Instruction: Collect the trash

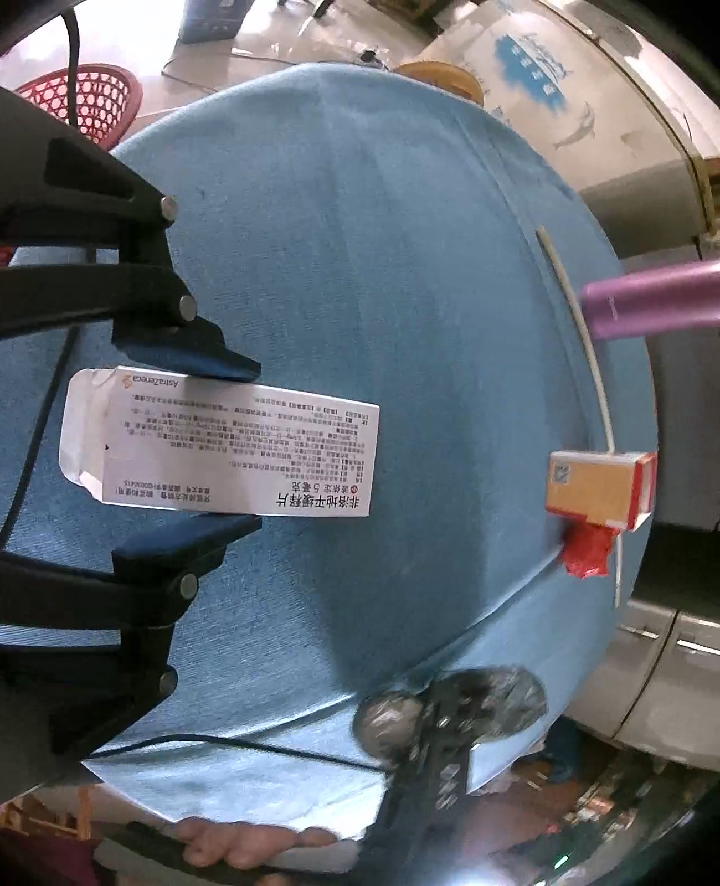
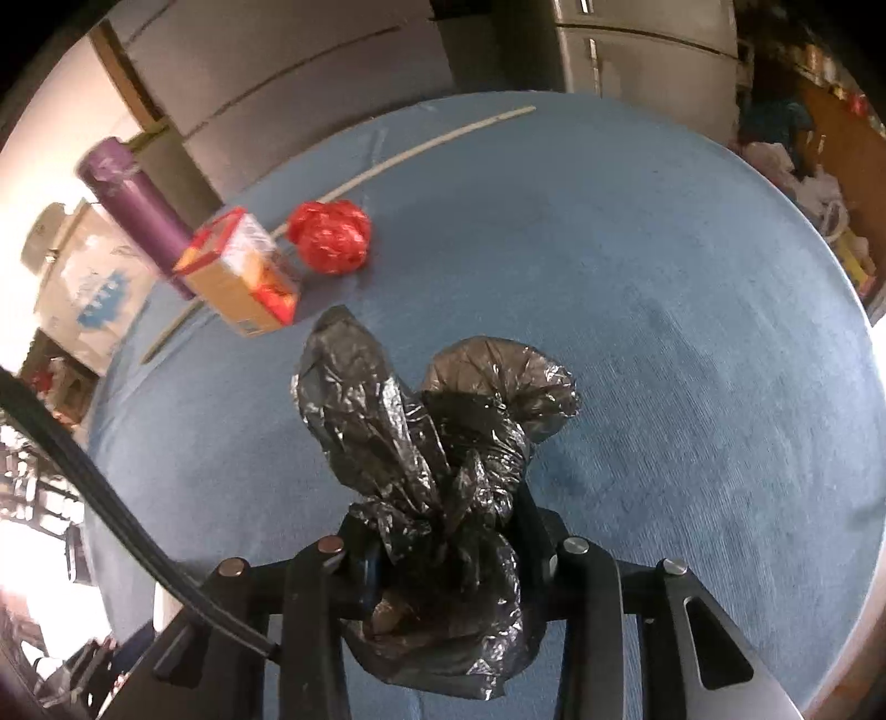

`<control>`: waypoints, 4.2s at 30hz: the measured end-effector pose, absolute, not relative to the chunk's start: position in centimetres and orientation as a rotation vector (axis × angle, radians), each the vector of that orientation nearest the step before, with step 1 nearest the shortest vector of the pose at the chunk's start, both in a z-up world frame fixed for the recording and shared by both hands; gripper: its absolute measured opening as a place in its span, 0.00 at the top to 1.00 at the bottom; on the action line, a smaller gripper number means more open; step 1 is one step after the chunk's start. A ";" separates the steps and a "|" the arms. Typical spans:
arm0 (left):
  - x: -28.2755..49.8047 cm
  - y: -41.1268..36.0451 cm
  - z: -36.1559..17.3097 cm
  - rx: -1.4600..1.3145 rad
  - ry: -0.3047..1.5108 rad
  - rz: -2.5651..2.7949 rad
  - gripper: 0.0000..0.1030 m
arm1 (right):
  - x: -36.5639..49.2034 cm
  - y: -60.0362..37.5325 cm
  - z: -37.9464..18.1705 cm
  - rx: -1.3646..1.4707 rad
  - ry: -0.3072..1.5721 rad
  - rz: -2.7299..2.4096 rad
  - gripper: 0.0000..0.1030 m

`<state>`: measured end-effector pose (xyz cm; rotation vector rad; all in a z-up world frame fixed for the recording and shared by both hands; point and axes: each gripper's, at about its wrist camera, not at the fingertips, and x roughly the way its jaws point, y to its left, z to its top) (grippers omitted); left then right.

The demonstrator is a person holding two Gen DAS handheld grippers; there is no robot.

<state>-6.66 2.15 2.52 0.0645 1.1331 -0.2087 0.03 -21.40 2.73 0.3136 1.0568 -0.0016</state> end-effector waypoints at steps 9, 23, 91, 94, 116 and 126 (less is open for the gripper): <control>-10.0 4.5 8.3 0.073 0.953 -0.047 0.53 | -4.5 -20.1 7.2 0.386 0.911 0.257 0.61; -14.6 7.7 15.1 0.094 0.764 0.097 0.53 | -8.2 -15.2 11.3 0.385 0.809 0.499 0.61; -19.1 17.6 11.0 0.060 0.853 0.363 0.53 | -9.2 -2.6 9.1 0.231 0.958 0.776 0.61; -19.4 18.4 10.9 0.050 0.857 0.381 0.53 | -9.3 -1.1 9.0 0.207 0.966 0.799 0.61; -21.0 22.7 9.6 0.005 0.887 0.471 0.53 | -9.5 6.7 7.6 0.084 1.019 0.926 0.61; -21.4 23.8 8.9 -0.003 0.905 0.489 0.53 | -9.0 8.3 6.5 0.066 1.050 0.958 0.61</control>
